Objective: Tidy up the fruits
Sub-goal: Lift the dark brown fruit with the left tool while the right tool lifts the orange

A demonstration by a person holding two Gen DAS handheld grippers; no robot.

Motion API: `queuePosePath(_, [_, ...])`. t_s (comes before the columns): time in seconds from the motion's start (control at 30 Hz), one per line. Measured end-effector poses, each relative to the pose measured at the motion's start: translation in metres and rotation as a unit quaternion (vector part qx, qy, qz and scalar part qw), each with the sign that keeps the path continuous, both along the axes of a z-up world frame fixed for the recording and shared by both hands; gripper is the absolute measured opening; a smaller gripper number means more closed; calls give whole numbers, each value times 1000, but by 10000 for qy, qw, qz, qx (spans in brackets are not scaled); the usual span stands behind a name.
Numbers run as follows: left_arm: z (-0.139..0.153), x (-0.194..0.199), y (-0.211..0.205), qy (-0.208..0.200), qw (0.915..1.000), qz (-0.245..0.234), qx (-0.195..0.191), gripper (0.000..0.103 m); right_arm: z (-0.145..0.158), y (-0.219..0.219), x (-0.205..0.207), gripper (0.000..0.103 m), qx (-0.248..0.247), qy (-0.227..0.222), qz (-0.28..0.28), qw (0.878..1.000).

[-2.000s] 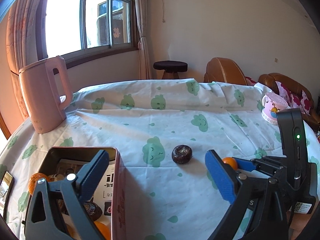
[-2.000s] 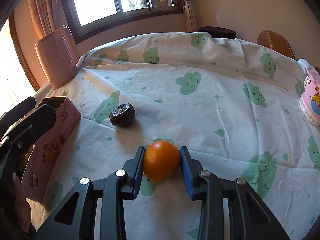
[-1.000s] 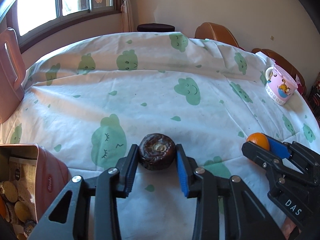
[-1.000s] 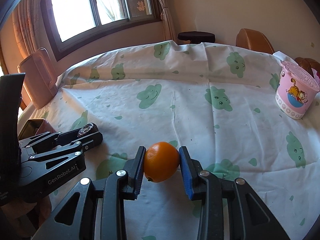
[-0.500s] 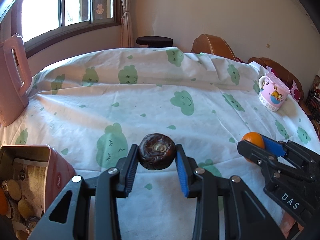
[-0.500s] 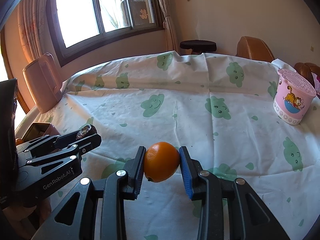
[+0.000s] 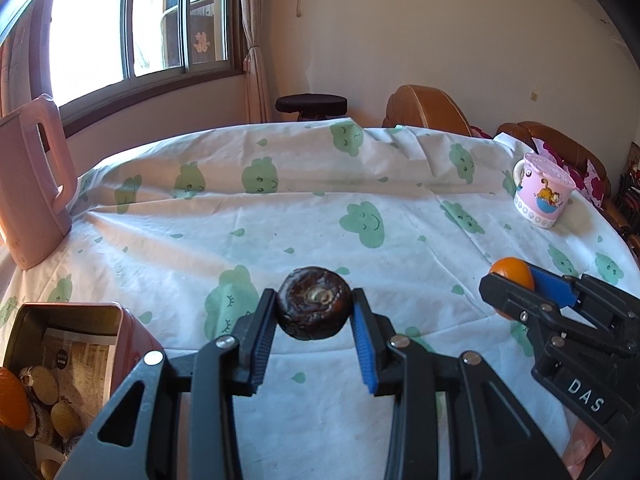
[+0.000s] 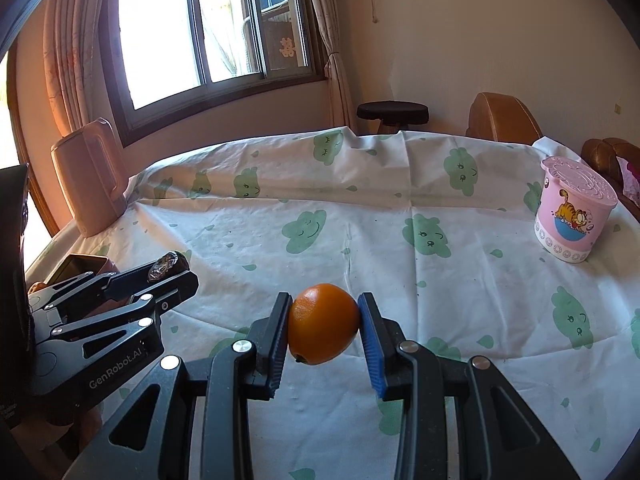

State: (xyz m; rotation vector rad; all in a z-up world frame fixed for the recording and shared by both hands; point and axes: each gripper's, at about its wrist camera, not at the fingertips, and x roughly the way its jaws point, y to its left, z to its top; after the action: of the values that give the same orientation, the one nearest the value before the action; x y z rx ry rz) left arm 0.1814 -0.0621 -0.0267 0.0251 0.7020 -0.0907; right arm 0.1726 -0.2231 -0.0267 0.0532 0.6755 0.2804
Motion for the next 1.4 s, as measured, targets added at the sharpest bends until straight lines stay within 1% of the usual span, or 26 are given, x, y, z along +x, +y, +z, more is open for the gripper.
queuePosePath(0.57, [8,-11,3,-334,9994,56,-24,38,9,-2,-12,36,-19,-412,-57,9991])
queuePosePath(1.4, [15,-24,5,-687,9975,132,-56,38,17,-2,-26,36,-75,-829,-145,9964])
